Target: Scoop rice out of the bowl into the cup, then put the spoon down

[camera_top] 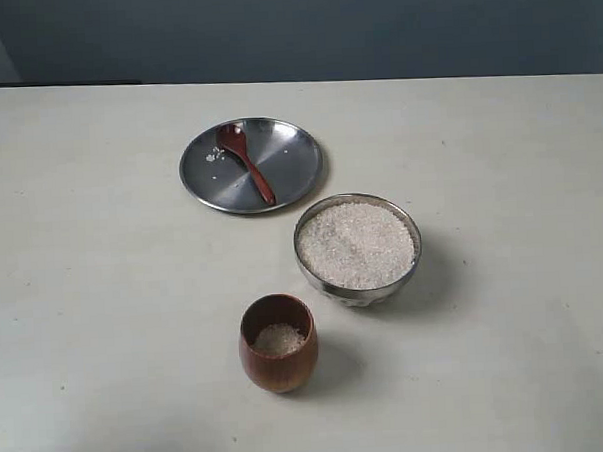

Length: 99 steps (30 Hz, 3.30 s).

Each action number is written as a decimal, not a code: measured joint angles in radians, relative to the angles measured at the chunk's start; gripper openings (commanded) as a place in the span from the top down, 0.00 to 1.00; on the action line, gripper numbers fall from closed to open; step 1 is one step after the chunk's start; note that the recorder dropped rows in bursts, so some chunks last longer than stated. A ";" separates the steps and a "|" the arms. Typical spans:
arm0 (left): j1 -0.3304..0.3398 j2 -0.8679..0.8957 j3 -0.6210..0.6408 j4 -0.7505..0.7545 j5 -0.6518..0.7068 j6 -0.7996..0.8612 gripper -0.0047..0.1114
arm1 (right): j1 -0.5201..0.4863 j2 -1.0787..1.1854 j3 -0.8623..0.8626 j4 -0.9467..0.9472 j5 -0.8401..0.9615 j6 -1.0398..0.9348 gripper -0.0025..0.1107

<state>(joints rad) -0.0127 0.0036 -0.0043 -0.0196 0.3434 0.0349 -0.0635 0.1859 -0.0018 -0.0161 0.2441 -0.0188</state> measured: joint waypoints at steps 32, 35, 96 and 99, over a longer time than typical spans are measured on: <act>0.000 0.000 0.000 0.000 0.000 0.000 0.96 | 0.000 -0.113 0.000 0.000 0.000 0.000 0.97; 0.000 0.000 0.000 0.000 0.000 0.000 0.96 | 0.000 -0.171 0.000 0.000 0.000 0.000 0.97; 0.000 0.000 0.000 0.000 0.000 0.000 0.96 | 0.000 -0.181 0.000 0.006 0.085 -0.006 0.97; 0.000 0.000 0.000 0.000 0.000 0.000 0.96 | 0.000 -0.181 0.000 0.016 0.085 -0.006 0.97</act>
<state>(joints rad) -0.0127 0.0036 -0.0043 -0.0196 0.3434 0.0349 -0.0635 0.0049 -0.0018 0.0000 0.3287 -0.0247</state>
